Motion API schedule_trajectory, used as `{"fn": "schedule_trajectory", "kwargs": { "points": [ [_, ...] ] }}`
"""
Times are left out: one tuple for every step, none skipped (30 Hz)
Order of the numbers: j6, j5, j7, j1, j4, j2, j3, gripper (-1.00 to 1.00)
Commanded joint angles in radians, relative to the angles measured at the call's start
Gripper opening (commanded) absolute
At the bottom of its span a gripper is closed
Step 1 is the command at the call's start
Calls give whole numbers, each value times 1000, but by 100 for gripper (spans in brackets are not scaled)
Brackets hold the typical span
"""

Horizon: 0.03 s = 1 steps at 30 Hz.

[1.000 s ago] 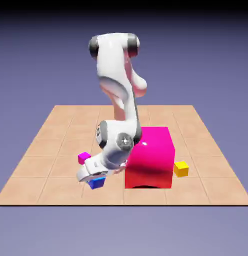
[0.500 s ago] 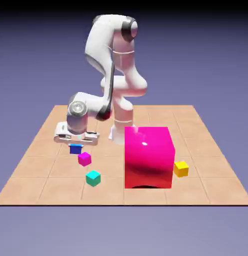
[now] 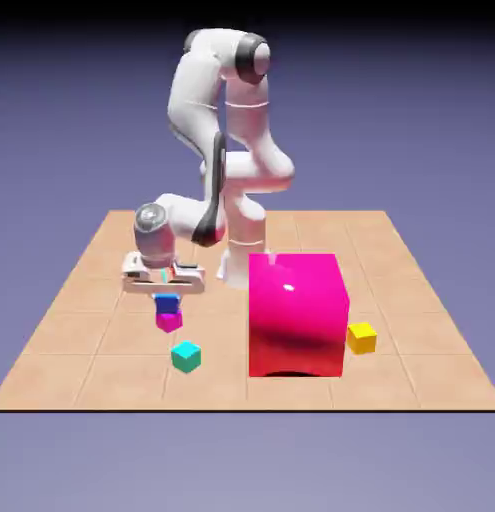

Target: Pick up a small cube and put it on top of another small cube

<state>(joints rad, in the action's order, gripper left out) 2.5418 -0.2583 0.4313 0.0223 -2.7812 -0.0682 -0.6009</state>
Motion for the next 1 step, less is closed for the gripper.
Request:
{"fn": "schedule_trajectory", "kwargs": {
  "points": [
    [-42,-16,12,-7,8,36,-6,100]
  ]
}}
